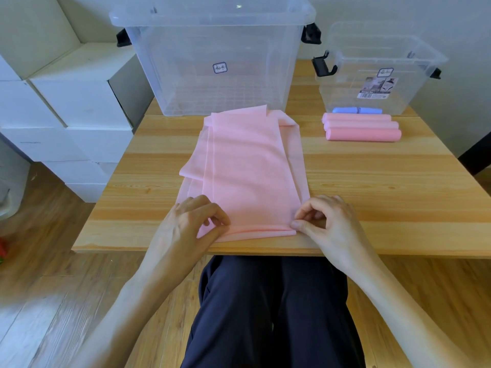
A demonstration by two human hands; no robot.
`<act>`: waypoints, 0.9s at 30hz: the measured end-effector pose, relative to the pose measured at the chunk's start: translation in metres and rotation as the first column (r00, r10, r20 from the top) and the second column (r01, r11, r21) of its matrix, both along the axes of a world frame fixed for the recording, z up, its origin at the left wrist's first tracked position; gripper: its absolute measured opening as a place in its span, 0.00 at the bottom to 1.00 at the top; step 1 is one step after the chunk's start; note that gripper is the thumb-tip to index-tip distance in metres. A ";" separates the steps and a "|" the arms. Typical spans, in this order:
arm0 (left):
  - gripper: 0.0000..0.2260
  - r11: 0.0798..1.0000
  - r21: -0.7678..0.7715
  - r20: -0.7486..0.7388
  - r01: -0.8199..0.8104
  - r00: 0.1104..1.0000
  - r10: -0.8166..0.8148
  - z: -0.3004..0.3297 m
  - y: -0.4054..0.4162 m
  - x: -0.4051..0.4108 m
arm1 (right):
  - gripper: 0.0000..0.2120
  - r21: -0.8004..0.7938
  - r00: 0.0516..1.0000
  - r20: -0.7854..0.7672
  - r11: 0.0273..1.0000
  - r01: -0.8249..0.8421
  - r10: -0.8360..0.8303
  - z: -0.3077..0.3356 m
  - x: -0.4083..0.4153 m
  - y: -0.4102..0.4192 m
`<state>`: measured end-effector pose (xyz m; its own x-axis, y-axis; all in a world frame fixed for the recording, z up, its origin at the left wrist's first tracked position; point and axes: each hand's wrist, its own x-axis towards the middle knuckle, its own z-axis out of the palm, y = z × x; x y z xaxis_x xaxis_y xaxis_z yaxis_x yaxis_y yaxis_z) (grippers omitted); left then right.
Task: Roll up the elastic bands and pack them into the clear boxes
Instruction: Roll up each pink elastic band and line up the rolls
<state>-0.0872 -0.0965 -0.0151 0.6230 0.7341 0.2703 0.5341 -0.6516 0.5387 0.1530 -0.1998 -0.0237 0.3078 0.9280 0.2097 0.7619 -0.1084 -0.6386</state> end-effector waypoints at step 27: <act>0.04 0.989 -0.144 0.015 0.018 1.000 -0.016 0.002 0.000 -0.016 | 0.06 0.046 0.998 0.043 0.998 -0.046 0.044 -0.007 0.006 -0.016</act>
